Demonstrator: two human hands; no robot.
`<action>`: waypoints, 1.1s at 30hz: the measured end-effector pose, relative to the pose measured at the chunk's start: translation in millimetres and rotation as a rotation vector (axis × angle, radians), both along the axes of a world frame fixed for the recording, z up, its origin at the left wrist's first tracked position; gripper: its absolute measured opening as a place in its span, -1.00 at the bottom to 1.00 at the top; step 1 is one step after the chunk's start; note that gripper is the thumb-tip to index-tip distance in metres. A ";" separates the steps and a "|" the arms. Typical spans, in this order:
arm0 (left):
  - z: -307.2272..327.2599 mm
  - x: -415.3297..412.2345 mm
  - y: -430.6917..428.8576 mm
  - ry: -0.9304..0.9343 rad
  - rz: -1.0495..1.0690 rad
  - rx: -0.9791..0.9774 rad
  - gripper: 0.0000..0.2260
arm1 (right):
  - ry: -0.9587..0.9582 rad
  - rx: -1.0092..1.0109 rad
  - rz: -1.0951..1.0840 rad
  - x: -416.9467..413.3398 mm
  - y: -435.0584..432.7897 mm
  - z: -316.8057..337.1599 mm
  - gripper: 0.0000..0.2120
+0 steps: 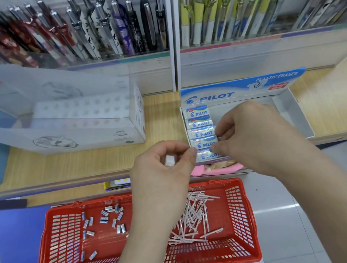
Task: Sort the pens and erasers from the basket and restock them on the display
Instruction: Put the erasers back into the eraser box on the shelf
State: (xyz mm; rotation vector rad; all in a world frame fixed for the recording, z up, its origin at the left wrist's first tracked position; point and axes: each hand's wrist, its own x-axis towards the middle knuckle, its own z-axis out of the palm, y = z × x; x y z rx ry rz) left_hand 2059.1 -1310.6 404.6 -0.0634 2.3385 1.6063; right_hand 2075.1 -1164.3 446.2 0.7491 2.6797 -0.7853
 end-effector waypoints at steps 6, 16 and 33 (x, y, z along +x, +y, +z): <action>-0.6 0.0 0.3 -0.020 0.007 0.023 -0.93 | 0.006 -0.010 -0.021 -3.0 1.4 -0.1 -0.84; 21.9 11.9 -17.7 0.091 -0.164 0.084 -0.57 | 0.332 -0.460 -0.139 21.3 -1.8 13.3 -0.85; 44.4 13.5 3.8 0.048 -0.025 0.306 -0.86 | 0.447 -1.004 -0.349 40.0 -2.8 14.0 -0.76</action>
